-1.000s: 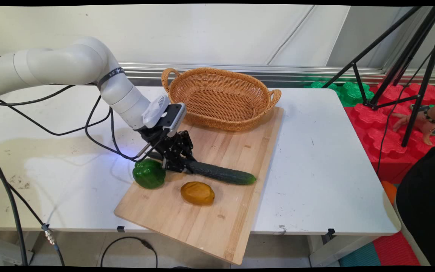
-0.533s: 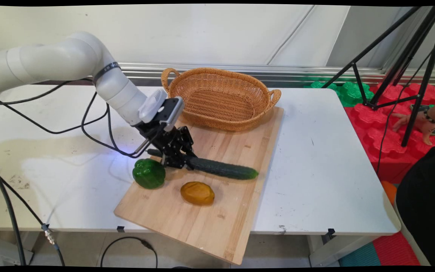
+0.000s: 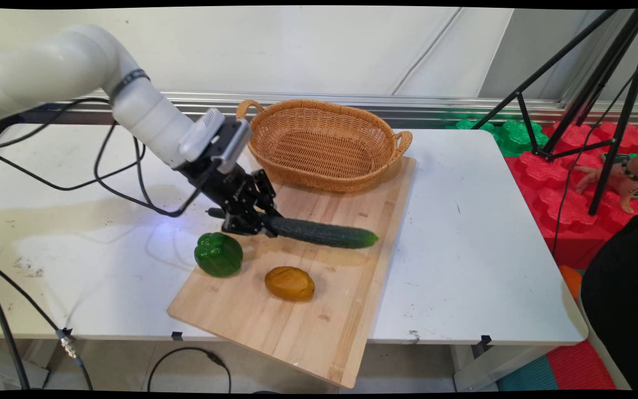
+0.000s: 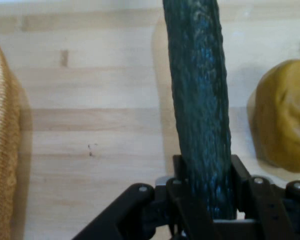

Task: Place the picked object in the vegetable basket

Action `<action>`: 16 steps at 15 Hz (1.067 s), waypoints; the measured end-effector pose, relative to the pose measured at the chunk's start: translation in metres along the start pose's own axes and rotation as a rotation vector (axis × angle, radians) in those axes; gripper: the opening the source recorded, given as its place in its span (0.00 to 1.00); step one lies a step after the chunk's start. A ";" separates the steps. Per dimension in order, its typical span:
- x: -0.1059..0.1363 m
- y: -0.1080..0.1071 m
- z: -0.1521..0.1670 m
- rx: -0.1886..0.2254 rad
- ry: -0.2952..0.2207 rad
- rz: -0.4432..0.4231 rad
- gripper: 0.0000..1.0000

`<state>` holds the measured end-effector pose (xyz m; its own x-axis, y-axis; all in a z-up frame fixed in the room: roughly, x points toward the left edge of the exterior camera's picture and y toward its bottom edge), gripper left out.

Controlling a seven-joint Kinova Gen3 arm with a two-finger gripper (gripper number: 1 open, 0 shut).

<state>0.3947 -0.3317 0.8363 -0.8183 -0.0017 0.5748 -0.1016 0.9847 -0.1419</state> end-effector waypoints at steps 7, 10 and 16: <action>0.008 0.007 -0.063 0.049 0.086 -0.031 0.00; 0.010 -0.001 -0.081 0.078 0.118 -0.053 0.00; 0.014 -0.028 -0.115 0.165 0.179 -0.087 0.00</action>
<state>0.4512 -0.3391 0.9408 -0.6908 -0.0399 0.7220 -0.2704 0.9403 -0.2067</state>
